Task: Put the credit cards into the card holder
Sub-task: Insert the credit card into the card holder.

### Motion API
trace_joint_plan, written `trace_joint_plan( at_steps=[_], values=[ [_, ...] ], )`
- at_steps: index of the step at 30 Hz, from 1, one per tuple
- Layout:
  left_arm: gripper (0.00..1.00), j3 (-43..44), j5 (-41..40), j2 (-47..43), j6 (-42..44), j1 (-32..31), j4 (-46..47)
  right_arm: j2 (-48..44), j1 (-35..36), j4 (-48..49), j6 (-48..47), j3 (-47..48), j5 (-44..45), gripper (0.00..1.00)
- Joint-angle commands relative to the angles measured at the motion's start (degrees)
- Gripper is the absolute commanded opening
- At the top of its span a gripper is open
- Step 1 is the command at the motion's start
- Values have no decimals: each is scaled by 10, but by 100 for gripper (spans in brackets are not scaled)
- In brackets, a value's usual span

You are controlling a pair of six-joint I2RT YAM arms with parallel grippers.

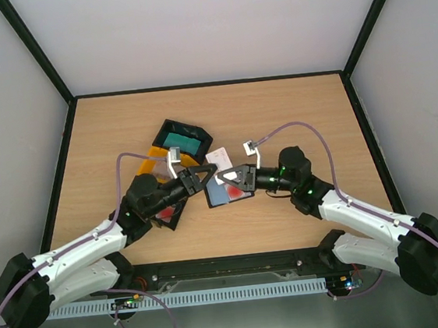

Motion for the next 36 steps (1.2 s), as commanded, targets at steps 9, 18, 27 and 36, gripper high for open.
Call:
trace_joint_plan(
  at_steps=[9, 18, 27, 36],
  values=[
    [23, -12, 37, 12, -15, 2, 121, 5, -2, 117, 83, -12, -98, 2],
    [3, -6, -12, -3, 27, 5, 24, 2, -3, -41, -5, -5, -27, 38],
    [3, 40, -119, 15, 109, 20, -278, 7, -4, -309, -148, 14, 249, 51],
    [2, 76, -21, 152, 117, 23, -226, 141, -3, -340, -174, 65, 356, 49]
  ],
)
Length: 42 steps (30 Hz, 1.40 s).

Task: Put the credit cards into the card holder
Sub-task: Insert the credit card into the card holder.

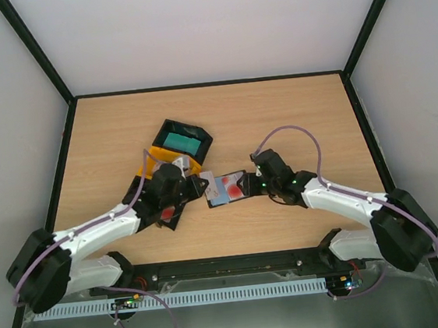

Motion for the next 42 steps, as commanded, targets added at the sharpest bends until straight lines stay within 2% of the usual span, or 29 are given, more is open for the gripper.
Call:
trace_joint_plan(
  at_steps=[1, 4, 8, 10, 21, 34, 42],
  values=[
    [2, 33, 54, 63, 18, 3, 17, 45, 0, -26, -29, 27, 64, 49],
    [3, 37, 94, 107, 13, 3, 59, 76, 0, -16, -34, 36, 55, 44],
    [3, 45, 113, 156, 6, 3, 96, 99, 0, 6, -37, 36, 38, 30],
    [2, 49, 119, 176, 3, 3, 108, 109, 0, 14, -37, 35, 32, 27],
    [2, 69, 100, 260, 3, 6, 103, 144, 0, 32, -37, 37, 37, 32],
    [2, 70, 53, 271, 4, 7, 37, 170, 0, 49, -34, 44, 29, 33],
    [2, 67, 50, 278, 3, 8, 26, 182, 0, 77, -20, 39, -9, 31]
  ],
)
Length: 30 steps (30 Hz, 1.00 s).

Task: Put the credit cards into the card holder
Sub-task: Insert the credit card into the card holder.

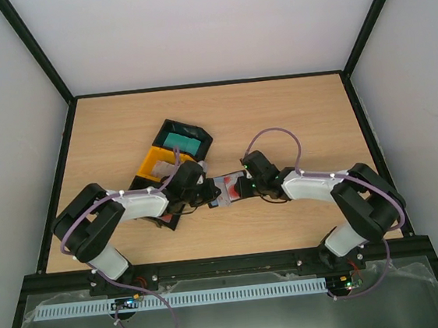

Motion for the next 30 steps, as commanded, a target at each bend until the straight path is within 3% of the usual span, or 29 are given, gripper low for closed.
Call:
trace_joint_plan(
  at_steps=[1, 5, 22, 30],
  values=[
    [2, 5, -20, 18, 3, 6, -37, 9, 0, 34, 14, 6, -24, 30],
    [2, 5, -20, 19, 3, 5, -38, 14, -2, 67, 37, -7, -56, 25],
    [3, 39, -19, -85, 26, 6, -88, 10, -1, 42, 34, -4, -18, 27],
    [2, 49, 0, -49, 30, 6, -69, 14, -1, 46, 37, -5, -25, 27]
  ],
)
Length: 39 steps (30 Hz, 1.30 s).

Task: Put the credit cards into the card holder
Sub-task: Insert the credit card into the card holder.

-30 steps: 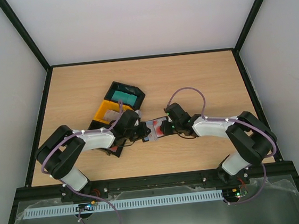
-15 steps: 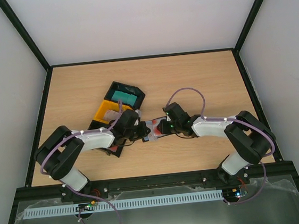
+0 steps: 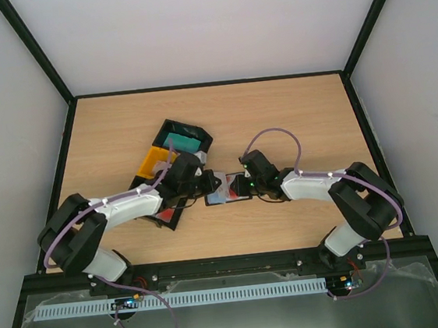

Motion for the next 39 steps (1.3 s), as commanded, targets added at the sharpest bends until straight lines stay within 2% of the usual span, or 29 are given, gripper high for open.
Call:
trace_joint_plan(
  at_steps=[1, 10, 15, 20, 33, 39],
  values=[
    [3, 10, 5, 33, 13, 4, -1, 2, -1, -3, 1, -2, 6, 27],
    [3, 0, 7, 96, 28, 10, 2, -29, -2, -14, 8, -4, 25, 28],
    [2, -10, -11, 96, 30, 10, -8, -37, -1, -50, 27, 6, 76, 37],
    [2, -10, -23, 100, 33, 10, -20, -27, -1, -56, 30, 9, 85, 40],
    [3, -7, -39, 104, 20, 12, -59, 17, -2, -20, 34, 3, 19, 41],
    [3, -6, -37, 106, 10, 16, -72, 25, -4, 4, 73, -7, -4, 41]
  ],
)
